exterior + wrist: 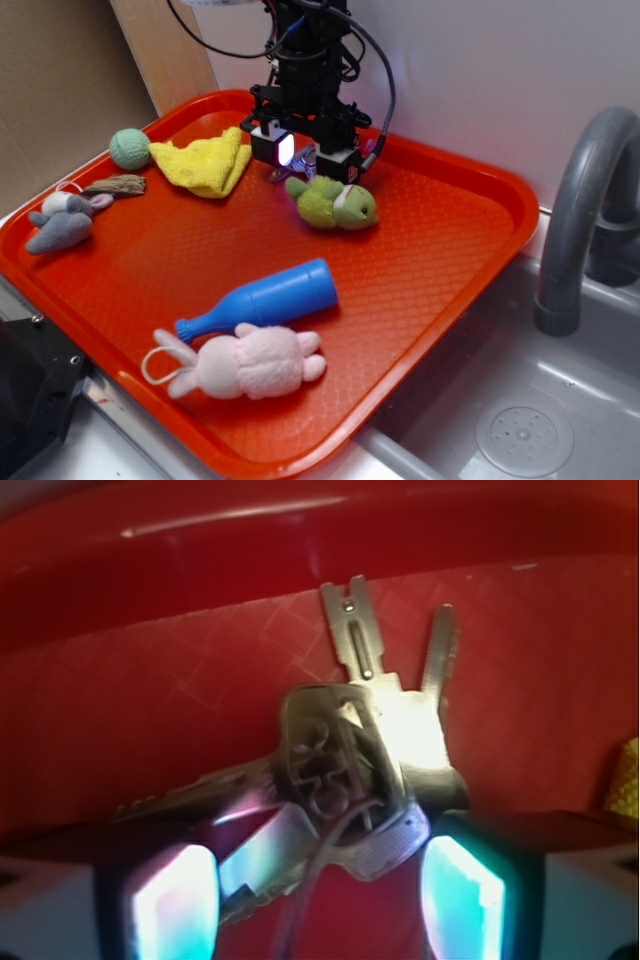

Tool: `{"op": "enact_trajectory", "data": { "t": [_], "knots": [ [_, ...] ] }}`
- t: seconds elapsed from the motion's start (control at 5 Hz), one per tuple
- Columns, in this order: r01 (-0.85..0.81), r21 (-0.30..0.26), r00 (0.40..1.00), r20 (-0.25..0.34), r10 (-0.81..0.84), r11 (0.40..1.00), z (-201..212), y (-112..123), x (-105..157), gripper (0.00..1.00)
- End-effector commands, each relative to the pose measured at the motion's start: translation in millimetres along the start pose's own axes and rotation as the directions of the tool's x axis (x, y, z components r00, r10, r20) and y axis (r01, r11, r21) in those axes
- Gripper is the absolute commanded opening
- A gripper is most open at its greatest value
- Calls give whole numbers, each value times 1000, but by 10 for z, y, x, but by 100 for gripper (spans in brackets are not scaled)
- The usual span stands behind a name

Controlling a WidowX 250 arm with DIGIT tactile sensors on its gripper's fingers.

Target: Grab the silver keys.

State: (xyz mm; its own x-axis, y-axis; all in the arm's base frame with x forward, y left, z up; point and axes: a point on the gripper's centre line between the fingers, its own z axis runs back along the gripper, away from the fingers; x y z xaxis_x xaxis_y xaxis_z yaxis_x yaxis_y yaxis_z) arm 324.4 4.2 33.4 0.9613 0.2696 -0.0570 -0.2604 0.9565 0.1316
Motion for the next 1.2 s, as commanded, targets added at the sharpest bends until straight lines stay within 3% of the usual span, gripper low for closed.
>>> {"op": "enact_trajectory", "data": {
  "t": [0.0,0.2,0.4,0.6,0.8,1.0],
  "knots": [
    [19,-32,1000,25,-18,999,89,74,57,0],
    [45,-30,998,48,-43,999,213,132,16,0],
    [156,-69,975,168,-143,985,679,330,-165,0],
    [244,-148,943,267,-199,959,1102,537,-465,0],
    [253,-248,934,313,-169,935,1528,709,-769,0],
    [273,-304,921,358,-156,913,1967,841,-1108,0]
  ]
}}
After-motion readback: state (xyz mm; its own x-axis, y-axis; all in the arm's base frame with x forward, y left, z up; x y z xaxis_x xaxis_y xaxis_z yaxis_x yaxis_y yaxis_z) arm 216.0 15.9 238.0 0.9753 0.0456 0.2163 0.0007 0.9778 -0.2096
